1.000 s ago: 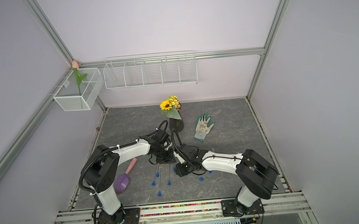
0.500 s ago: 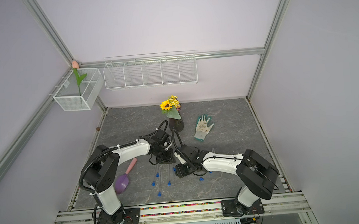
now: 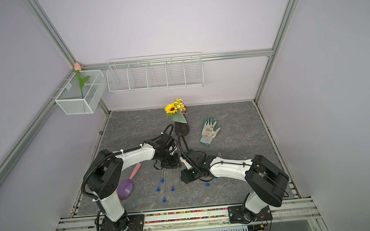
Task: Remove stoppers from test tubes
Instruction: Place the stopper at the center of the board.
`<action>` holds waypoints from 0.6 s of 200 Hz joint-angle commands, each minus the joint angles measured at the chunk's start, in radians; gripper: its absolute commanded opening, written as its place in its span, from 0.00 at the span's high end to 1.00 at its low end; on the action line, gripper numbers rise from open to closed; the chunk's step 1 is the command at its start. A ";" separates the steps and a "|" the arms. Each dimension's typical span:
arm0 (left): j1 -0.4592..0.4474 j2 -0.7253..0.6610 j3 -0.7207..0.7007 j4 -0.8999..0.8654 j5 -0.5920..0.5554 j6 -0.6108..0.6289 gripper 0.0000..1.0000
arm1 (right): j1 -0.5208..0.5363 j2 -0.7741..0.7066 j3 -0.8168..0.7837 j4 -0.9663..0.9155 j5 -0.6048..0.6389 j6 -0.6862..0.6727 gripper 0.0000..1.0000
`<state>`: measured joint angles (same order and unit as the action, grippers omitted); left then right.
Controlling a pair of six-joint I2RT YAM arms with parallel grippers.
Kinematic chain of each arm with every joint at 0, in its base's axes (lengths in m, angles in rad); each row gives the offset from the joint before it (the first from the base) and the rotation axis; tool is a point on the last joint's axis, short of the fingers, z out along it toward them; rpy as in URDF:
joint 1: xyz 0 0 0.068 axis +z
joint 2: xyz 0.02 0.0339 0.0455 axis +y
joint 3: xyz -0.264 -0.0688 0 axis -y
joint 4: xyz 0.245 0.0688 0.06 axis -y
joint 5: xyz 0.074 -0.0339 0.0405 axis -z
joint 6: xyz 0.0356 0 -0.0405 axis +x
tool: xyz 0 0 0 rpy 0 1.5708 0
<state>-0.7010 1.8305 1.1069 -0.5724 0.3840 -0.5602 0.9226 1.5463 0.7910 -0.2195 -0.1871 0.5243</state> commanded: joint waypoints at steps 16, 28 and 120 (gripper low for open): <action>-0.005 -0.017 -0.007 -0.027 -0.034 0.001 0.68 | -0.004 -0.038 -0.017 0.014 0.000 0.013 0.47; -0.005 -0.023 -0.007 -0.026 -0.028 -0.002 0.68 | -0.004 -0.044 -0.019 0.015 0.000 0.014 0.47; -0.005 -0.149 -0.027 -0.019 -0.029 -0.028 0.66 | -0.004 -0.150 -0.038 -0.019 0.026 0.010 0.47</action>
<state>-0.7017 1.7378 1.0992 -0.5808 0.3767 -0.5755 0.9226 1.4490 0.7738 -0.2184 -0.1799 0.5270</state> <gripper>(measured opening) 0.336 0.534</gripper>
